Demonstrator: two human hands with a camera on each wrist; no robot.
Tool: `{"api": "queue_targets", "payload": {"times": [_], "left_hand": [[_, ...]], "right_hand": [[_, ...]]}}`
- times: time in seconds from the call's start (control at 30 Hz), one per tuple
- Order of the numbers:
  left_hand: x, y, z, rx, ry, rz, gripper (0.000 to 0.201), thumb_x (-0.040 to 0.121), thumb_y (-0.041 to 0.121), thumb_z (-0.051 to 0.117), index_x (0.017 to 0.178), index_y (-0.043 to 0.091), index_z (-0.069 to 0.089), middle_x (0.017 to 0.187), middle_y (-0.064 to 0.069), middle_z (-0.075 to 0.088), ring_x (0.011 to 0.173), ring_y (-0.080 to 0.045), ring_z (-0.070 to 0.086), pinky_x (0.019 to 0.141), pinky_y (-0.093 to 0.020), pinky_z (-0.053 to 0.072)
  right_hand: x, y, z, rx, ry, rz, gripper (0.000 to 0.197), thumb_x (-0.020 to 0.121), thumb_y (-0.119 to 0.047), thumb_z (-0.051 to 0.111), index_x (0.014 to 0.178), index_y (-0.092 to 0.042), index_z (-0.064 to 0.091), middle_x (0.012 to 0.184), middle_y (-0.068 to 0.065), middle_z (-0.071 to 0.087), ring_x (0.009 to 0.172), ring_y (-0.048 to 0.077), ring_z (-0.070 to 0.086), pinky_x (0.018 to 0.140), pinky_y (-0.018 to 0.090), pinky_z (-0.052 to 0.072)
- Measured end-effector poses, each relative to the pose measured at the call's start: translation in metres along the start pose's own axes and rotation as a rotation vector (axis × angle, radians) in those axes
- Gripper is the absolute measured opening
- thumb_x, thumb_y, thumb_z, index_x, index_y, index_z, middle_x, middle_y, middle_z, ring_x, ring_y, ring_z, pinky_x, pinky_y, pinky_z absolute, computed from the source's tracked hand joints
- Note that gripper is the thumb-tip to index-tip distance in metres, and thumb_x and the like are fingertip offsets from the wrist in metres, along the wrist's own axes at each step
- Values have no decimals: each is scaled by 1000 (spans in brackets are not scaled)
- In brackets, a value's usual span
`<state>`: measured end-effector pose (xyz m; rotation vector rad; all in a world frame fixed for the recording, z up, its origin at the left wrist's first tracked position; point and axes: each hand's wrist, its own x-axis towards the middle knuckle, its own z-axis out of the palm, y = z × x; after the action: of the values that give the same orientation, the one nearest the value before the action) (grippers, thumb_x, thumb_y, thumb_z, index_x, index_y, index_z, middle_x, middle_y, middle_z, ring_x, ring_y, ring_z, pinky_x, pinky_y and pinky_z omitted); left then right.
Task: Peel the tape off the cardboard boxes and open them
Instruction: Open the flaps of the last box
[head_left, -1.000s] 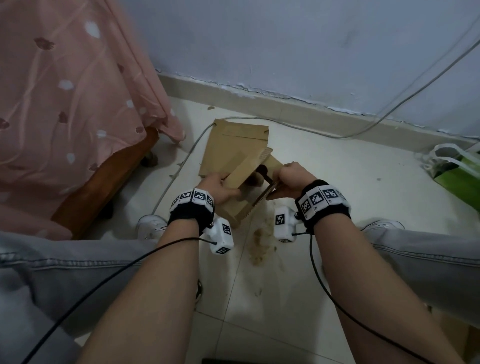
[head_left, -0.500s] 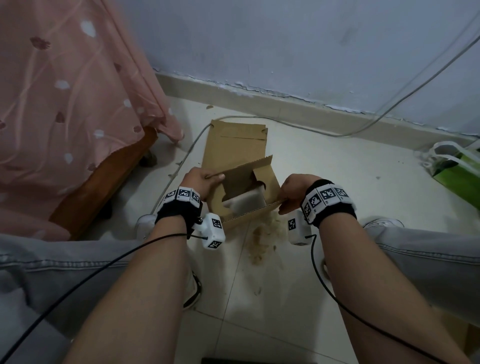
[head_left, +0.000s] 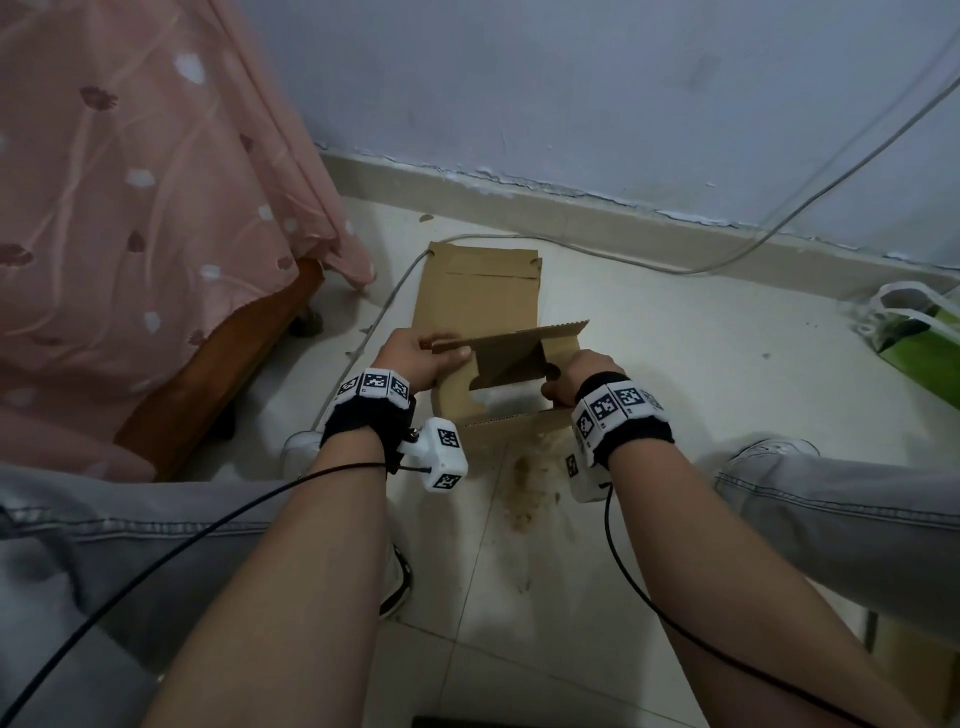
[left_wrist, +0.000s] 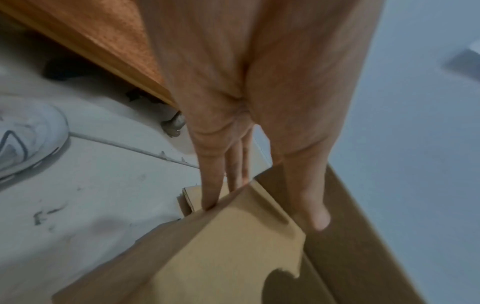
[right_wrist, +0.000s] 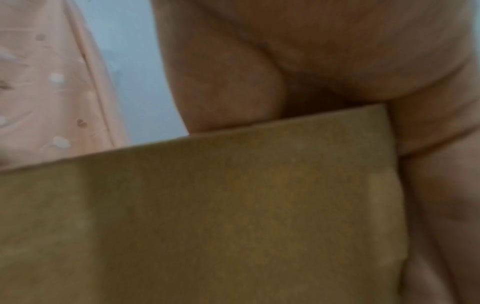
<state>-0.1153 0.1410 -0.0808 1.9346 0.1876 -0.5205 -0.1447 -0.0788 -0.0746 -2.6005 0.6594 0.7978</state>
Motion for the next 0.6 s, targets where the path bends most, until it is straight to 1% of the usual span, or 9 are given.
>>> {"api": "queue_targets", "payload": {"times": [0.07, 0.13, 0.17, 0.27, 0.33, 0.4, 0.47, 0.53, 0.6], "left_hand": [[0, 4, -4, -33, -20, -114, 67, 69, 35, 88, 127, 15, 60, 114, -10, 68, 101, -25, 67, 86, -45, 58], [-6, 17, -8, 166, -80, -248, 53, 75, 45, 81, 108, 8, 63, 103, -10, 71, 92, -26, 69, 80, -41, 58], [-8, 22, -9, 299, -110, -299, 50, 78, 51, 76, 101, 8, 63, 97, -9, 71, 88, -26, 69, 82, -40, 57], [-11, 31, -3, 555, -139, -289, 51, 80, 63, 67, 90, 13, 62, 92, -7, 70, 84, -25, 67, 84, -36, 55], [-6, 28, 5, 627, -128, -259, 56, 78, 64, 68, 95, 11, 64, 98, -10, 70, 89, -28, 67, 82, -36, 55], [-6, 22, 10, 639, -92, -251, 57, 78, 62, 68, 97, 8, 66, 97, -11, 69, 90, -30, 67, 78, -35, 55], [-8, 19, 13, 605, -53, -250, 48, 78, 56, 68, 90, 9, 66, 92, -11, 69, 87, -29, 68, 78, -36, 56], [-9, 16, 13, 542, -58, -278, 33, 81, 44, 65, 85, 11, 64, 93, -11, 69, 90, -29, 67, 83, -37, 56], [-7, 9, 11, 434, -66, -326, 20, 83, 27, 61, 88, 7, 61, 100, -16, 68, 95, -32, 67, 90, -42, 55]], "right_hand": [[-2, 3, -7, -13, 14, 19, 31, 87, -35, 65, 104, -10, 60, 100, 8, 61, 92, 25, 62, 79, 31, 49], [-1, 0, -13, 10, 1, -9, 32, 86, -36, 66, 104, -11, 60, 101, 9, 61, 96, 27, 61, 78, 31, 47], [-1, -1, -16, 5, -6, -22, 31, 87, -37, 65, 102, -11, 59, 100, 8, 61, 94, 26, 61, 77, 31, 47], [-2, -10, -22, -50, 5, -68, 28, 90, -38, 59, 98, -11, 59, 93, 7, 60, 87, 25, 60, 73, 32, 47], [-3, -15, -22, -73, -5, -121, 26, 91, -38, 57, 98, -12, 61, 93, 7, 62, 84, 24, 60, 70, 32, 45], [-4, -19, -21, -88, -20, -147, 27, 91, -37, 54, 101, -14, 61, 98, 7, 62, 86, 24, 59, 70, 31, 44], [-6, -19, -20, -89, -19, -152, 28, 94, -32, 52, 112, -12, 61, 104, 8, 61, 90, 25, 57, 74, 32, 46], [-8, -18, -22, -64, -67, -99, 29, 97, -20, 48, 119, -5, 59, 108, 12, 58, 95, 27, 56, 82, 34, 47], [-6, -14, -21, -51, -111, -55, 28, 96, -12, 47, 117, 0, 60, 104, 15, 56, 94, 28, 55, 83, 34, 47]]}}
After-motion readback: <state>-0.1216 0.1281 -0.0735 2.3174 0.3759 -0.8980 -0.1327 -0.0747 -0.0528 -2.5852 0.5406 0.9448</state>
